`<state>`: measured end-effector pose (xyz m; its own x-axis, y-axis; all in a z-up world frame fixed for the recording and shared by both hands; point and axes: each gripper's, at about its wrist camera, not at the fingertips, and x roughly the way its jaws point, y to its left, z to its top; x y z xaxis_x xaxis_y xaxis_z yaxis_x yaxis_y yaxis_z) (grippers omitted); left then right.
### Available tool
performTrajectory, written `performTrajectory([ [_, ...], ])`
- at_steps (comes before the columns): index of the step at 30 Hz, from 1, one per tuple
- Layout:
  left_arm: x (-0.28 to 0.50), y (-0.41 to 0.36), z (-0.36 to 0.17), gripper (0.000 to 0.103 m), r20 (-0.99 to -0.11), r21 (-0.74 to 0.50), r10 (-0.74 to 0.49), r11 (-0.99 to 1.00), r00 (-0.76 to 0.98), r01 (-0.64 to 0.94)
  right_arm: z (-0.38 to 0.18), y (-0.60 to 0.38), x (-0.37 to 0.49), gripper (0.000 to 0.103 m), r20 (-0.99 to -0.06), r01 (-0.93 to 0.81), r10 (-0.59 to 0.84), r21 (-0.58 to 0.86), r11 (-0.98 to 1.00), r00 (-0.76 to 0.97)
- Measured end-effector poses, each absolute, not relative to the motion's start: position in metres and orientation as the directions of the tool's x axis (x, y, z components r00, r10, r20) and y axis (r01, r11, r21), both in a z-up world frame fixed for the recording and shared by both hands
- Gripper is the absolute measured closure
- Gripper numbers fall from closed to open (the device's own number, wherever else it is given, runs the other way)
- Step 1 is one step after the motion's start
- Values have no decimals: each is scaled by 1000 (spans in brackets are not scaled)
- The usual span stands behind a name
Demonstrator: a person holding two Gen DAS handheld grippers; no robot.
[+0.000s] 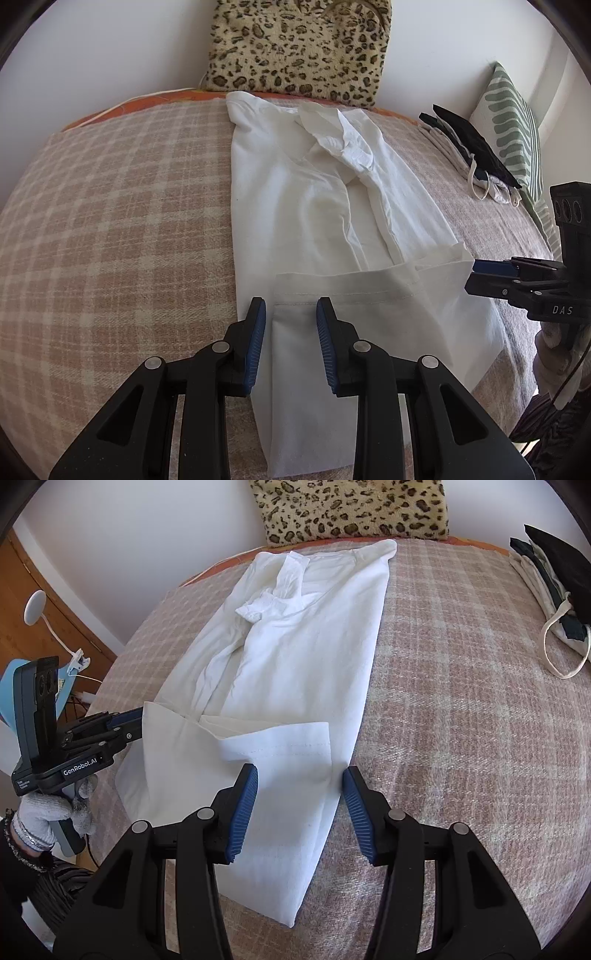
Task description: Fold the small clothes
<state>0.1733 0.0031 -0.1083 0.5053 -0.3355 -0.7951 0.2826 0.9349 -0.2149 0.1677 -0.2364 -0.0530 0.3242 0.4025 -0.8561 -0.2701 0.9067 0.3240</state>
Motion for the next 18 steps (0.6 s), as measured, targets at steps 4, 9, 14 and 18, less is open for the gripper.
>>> performTrajectory([
  [4,174,-1,-111,76,-801,-198,-330,933,500,300,-54,-233,167,51,-858,-277,401,320,906,321],
  [9,173,-3,-110,90,-788,-199,-340,930,513,310,-54,-226,163,56,-865,-295,371,276,915,339],
  [14,169,1,-104,99,-761,-211,-355,927,543,311,-52,-226,162,69,-866,-291,344,246,925,364],
  [18,166,7,-97,100,-740,-216,-352,931,573,293,-49,-228,161,92,-861,-286,347,249,925,373],
])
